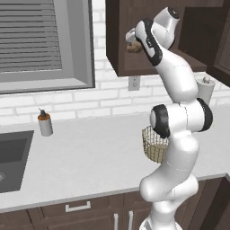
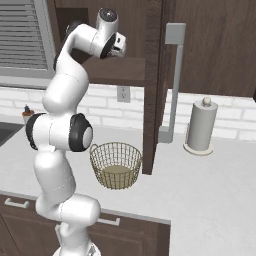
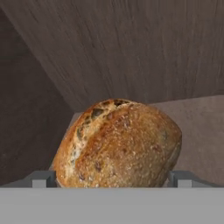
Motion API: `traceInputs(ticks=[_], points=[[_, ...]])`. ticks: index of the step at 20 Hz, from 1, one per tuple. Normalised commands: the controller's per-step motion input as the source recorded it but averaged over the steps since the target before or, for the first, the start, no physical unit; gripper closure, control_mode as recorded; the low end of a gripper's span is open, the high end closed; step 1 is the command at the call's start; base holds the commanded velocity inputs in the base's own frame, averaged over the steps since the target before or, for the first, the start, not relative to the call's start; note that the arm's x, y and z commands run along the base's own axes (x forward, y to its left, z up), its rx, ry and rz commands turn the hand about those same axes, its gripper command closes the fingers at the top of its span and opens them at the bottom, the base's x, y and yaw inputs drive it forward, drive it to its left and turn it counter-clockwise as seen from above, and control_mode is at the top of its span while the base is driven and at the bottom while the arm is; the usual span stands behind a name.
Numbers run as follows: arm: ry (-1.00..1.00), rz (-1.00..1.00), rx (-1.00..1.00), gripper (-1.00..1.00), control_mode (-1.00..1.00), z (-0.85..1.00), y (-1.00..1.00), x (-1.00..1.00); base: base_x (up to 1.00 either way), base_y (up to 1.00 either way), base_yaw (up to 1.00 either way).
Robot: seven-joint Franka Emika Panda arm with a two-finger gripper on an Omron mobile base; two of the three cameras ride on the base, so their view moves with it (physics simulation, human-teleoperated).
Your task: Open the cabinet, pick up the bread from the cabinet and place it in the basket. Then move the basket to the dining counter.
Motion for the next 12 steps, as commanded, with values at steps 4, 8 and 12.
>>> traceInputs(ticks=[4,8,12], points=[[-0.27,0.0,0.0,1.0,-1.0,-0.1,0.0,-0.91,0.0,0.0,0.0],[-0.07,0.0,0.0,1.0,-1.0,0.27,0.0,-1.0,0.0,0.0,0.0],[0.06,0.0,0.0,1.0,-1.0,0.48,0.0,-1.0,0.0,0.0,0.0]])
